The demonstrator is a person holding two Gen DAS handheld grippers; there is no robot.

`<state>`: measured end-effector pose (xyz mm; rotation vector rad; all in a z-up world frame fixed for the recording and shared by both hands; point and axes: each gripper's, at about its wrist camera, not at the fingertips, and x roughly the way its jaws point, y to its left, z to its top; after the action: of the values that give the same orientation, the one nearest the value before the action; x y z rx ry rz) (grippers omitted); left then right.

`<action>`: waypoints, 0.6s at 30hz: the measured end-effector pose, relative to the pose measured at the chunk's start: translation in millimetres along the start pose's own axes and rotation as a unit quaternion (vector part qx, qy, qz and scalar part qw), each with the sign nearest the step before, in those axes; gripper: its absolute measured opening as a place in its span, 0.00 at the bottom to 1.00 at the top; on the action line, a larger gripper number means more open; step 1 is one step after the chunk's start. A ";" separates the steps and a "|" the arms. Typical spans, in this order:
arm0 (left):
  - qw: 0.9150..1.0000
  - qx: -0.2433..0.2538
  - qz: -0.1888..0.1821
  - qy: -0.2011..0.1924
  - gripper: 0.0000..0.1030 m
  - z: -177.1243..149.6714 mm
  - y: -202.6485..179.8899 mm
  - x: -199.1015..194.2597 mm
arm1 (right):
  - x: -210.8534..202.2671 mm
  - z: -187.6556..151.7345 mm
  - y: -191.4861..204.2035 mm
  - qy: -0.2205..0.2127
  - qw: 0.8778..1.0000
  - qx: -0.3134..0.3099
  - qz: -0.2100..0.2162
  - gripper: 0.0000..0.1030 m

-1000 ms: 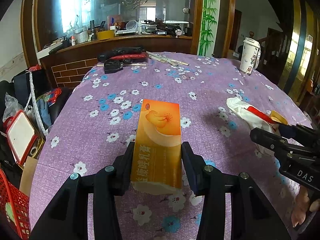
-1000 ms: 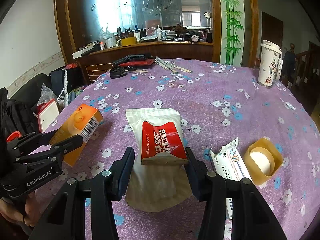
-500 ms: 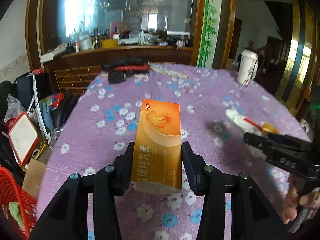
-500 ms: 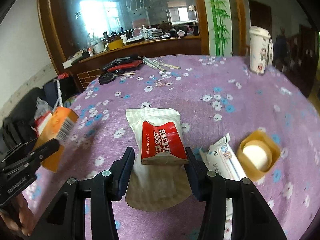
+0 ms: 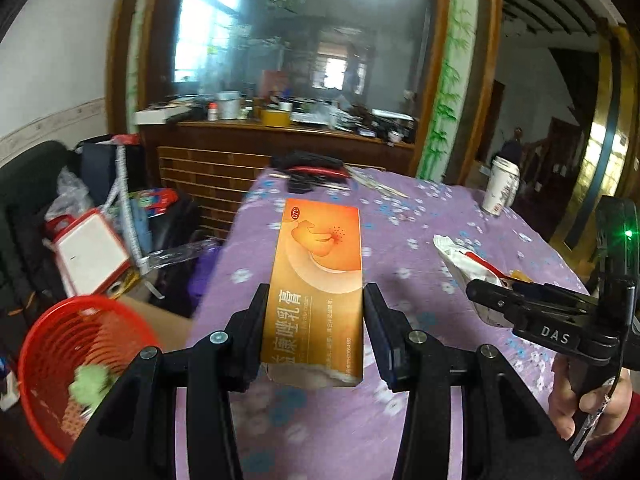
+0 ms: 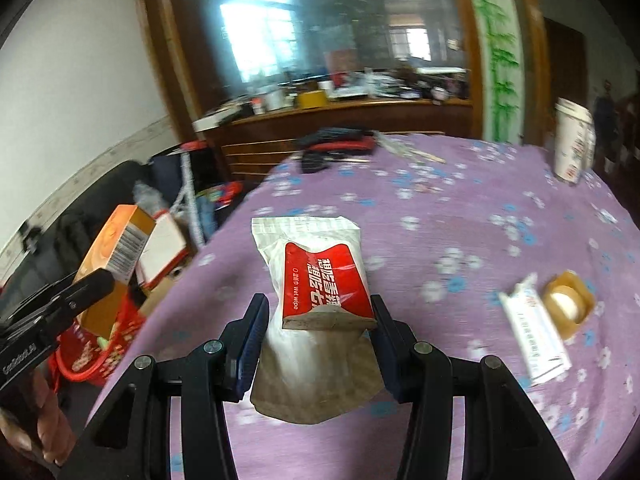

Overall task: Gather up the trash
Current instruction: 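Carry the orange box and tissue pack over the red wastebasket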

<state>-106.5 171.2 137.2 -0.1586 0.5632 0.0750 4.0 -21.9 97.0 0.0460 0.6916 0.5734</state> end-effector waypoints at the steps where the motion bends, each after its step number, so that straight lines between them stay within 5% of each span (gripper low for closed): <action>1: 1.000 -0.005 0.003 -0.003 0.43 -3.5 7.7 -6.1 | 0.1 -1.5 8.2 0.002 1.000 -0.005 0.006 0.52; 18: 0.992 -0.086 0.097 0.006 0.43 -60.3 148.6 -61.2 | 30.6 -22.2 156.5 0.067 0.986 -0.099 0.114 0.52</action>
<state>-206.7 305.7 100.6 -0.2722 0.5834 0.3125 -66.3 122.9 97.0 -0.1013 0.7613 0.8701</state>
